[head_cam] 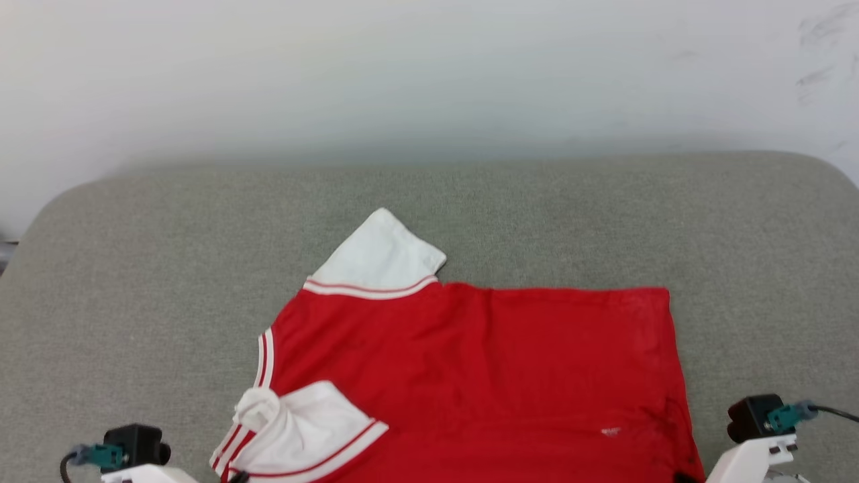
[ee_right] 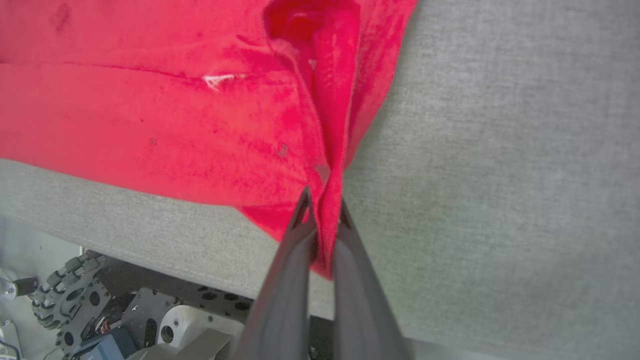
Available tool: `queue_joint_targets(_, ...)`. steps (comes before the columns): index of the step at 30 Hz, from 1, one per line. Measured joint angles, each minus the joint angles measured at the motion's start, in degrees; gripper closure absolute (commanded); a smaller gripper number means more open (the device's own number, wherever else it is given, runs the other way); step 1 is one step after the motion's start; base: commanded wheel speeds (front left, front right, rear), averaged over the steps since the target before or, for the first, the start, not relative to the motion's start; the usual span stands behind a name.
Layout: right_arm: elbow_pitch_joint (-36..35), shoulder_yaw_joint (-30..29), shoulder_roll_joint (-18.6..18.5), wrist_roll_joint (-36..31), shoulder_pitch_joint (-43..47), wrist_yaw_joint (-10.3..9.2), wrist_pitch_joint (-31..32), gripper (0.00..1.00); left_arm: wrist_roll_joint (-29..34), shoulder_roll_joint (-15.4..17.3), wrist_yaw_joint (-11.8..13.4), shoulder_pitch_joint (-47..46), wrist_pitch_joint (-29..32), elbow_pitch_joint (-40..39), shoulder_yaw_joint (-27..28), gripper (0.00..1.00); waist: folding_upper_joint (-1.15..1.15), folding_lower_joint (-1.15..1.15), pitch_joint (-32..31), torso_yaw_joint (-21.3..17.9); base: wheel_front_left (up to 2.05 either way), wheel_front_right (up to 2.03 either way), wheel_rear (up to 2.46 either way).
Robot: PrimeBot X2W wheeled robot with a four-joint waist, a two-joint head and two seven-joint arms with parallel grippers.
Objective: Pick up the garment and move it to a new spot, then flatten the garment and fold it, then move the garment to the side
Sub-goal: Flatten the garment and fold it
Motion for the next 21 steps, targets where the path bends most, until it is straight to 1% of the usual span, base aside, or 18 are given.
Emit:
queue_joint_targets(2, -1.35, -0.66, 0.02, 0.01, 1.88, 0.01, 0.79, 1.00, -0.51, 0.43, 0.91, 2.11, 0.18, -1.05, 0.23, 1.00, 0.00, 0.00, -1.12, -0.01, 0.00, 0.00, 0.00)
queue_joint_targets(5, -2.61, -1.57, 0.25, -0.02, 3.92, 0.01, 1.27, 1.00, -1.09, 0.64, 1.46, 3.98, 0.42, -1.68, 0.16, 1.00, 0.00, 0.00, -1.50, 0.16, 0.00, 0.00, 0.00)
queue_joint_targets(6, -2.66, -1.77, 0.48, -0.09, 4.38, 0.01, 1.27, 0.87, -1.29, 0.32, 1.46, 4.22, 0.42, -1.65, -0.01, 1.00, 0.00, 0.00, -1.39, 0.19, 0.00, 0.00, 0.00)
queue_joint_targets(7, -2.71, -1.98, 0.79, -0.30, 4.78, 0.01, 1.24, 0.24, -1.26, -0.14, 1.49, 4.24, 0.31, -1.54, -0.18, 0.78, 0.00, 0.00, -1.28, 0.23, 0.00, 0.00, 0.00)
queue_joint_targets(8, -2.77, -2.25, 1.33, -0.30, 5.16, 0.00, 0.64, 0.00, -1.22, -0.65, 1.65, 4.22, -0.05, -1.23, -0.20, 0.13, 0.00, 0.00, -1.16, 0.27, 0.00, 0.00, 0.00)
queue_joint_targets(9, -2.71, -2.35, 1.79, -0.38, 5.37, 0.00, 0.01, 0.00, -1.23, -1.07, 1.55, 4.11, -0.10, -0.93, -0.46, 0.00, 0.00, 0.00, -1.05, 0.34, 0.00, 0.00, 0.00)
queue_joint_targets(11, -2.96, -2.66, 2.29, -0.67, 5.69, 0.01, -2.67, 0.00, -0.55, -2.03, 1.47, 3.54, -1.45, 0.00, -0.59, 0.00, 0.00, 0.00, -0.89, 0.47, 0.00, 0.00, 0.00)
queue_joint_targets(13, -3.86, -3.58, 3.36, -1.26, 5.67, 0.01, -7.23, 0.00, 0.04, -2.79, 0.90, 2.13, -2.63, 0.54, -0.73, 0.00, 0.00, 0.00, -0.76, 0.54, 0.00, 0.00, 0.00)
queue_joint_targets(18, -6.64, -5.87, 5.80, -4.56, 4.32, 0.01, -21.73, 0.00, 4.16, -4.07, 0.30, -1.71, -9.64, 0.71, 0.66, 0.00, 0.00, 0.00, -0.70, -0.07, 0.00, 0.00, 0.00)
queue_joint_targets(21, -7.62, -7.37, 6.93, -7.13, 2.71, 0.00, -27.89, 0.00, 7.17, -4.85, 0.31, -4.33, -14.51, 0.20, 1.66, 0.00, 0.00, 0.00, -0.80, -0.75, 0.00, 0.00, 0.00)
